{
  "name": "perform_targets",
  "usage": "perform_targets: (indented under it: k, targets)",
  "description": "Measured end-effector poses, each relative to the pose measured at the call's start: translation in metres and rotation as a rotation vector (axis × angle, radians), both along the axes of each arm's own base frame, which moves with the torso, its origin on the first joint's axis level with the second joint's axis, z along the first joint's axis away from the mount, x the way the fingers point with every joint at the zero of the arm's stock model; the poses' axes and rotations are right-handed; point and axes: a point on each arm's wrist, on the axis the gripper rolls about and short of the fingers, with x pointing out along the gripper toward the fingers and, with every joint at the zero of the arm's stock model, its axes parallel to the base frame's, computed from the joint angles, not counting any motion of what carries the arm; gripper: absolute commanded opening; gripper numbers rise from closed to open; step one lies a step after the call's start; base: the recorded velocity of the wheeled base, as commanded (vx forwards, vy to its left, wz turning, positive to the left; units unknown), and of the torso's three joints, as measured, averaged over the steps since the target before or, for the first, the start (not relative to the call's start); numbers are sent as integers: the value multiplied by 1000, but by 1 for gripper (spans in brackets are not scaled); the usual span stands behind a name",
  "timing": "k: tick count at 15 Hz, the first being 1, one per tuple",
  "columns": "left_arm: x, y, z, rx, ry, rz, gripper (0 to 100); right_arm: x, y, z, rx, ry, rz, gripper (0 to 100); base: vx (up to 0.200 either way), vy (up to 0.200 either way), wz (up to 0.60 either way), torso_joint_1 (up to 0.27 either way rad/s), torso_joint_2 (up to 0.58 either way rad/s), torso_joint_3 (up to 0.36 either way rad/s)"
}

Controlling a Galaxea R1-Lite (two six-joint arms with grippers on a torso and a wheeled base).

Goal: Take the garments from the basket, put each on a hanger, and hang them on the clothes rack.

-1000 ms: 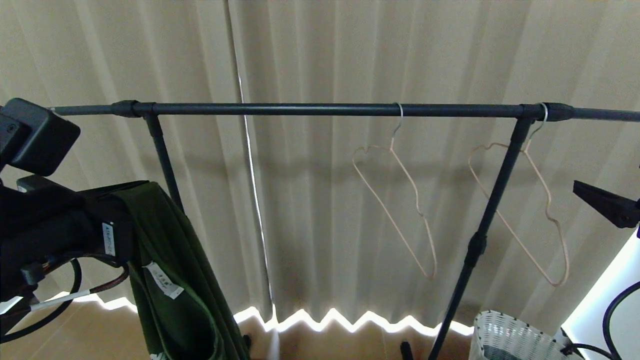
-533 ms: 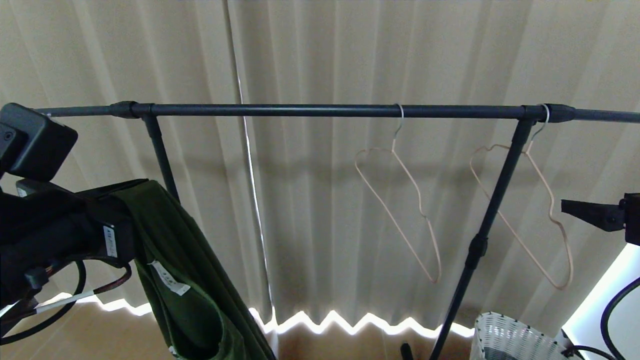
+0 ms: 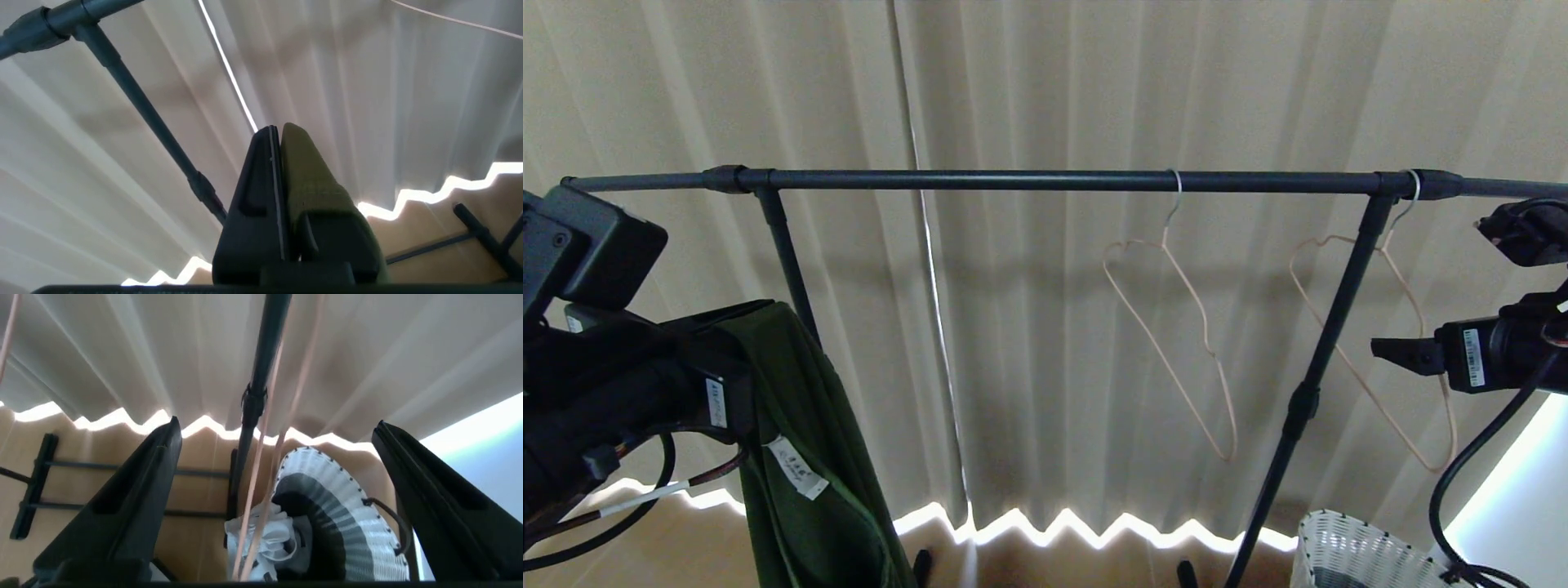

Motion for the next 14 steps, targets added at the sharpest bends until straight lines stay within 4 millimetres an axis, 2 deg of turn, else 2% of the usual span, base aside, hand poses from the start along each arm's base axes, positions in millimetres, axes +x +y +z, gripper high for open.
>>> perform_targets:
  k: [14]
  targets:
    - [-3, 1, -6, 10, 14, 0, 0, 28, -1, -12, 21, 56, -50, 100, 0, 0, 0, 0, 0, 0]
